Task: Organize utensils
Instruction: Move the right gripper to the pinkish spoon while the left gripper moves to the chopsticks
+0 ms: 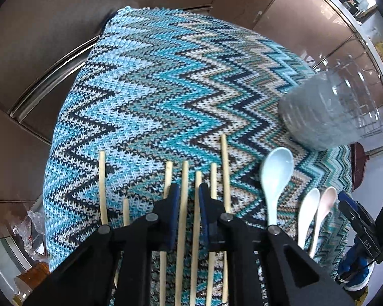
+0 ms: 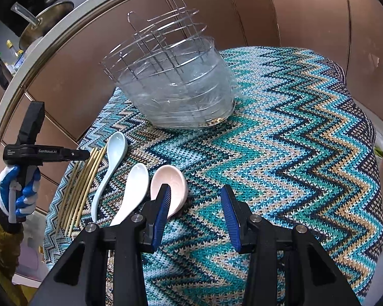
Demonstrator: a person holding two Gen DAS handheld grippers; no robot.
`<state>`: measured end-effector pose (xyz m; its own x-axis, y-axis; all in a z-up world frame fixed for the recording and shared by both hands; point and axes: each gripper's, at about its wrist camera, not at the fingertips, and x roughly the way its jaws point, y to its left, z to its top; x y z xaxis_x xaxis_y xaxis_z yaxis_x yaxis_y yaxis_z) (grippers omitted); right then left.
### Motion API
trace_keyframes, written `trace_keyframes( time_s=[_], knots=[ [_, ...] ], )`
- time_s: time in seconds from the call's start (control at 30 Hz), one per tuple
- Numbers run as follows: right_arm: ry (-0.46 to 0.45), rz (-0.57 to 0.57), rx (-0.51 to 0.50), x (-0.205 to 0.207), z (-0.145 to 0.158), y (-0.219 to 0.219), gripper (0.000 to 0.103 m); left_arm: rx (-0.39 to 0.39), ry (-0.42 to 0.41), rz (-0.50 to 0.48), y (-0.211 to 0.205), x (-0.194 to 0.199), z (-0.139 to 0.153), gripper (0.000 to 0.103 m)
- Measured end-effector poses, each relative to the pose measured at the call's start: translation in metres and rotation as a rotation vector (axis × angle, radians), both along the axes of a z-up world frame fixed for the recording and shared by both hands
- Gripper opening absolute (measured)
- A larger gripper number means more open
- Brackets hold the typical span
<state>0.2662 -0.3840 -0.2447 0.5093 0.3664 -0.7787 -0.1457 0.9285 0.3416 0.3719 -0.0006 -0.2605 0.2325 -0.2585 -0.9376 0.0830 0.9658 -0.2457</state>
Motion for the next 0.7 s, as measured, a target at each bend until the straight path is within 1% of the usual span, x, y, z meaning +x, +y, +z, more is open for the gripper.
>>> trace_keyframes(
  time_s=[0.17,0.4,0.5,0.63,0.7],
  knots=[
    [0.009,0.012,0.001,0.006,-0.005,0.002,0.042,0.008,0.008,0.000,0.002,0.002,-0.007,0.014],
    [0.046,0.048,0.005,0.018,-0.016,0.004,0.042,0.028,0.008,-0.006,0.000,0.005,-0.009,0.014],
    [0.066,0.062,0.026,0.025,-0.020,0.002,0.039,0.037,0.011,-0.006,-0.004,0.006,-0.009,0.014],
    [0.081,0.088,0.039,0.032,-0.022,0.000,0.033,0.046,0.018,-0.013,-0.007,0.007,-0.009,0.013],
    [0.086,0.102,0.050,0.033,-0.022,0.000,0.032,0.045,0.022,-0.010,-0.008,0.008,-0.009,0.013]
  ],
)
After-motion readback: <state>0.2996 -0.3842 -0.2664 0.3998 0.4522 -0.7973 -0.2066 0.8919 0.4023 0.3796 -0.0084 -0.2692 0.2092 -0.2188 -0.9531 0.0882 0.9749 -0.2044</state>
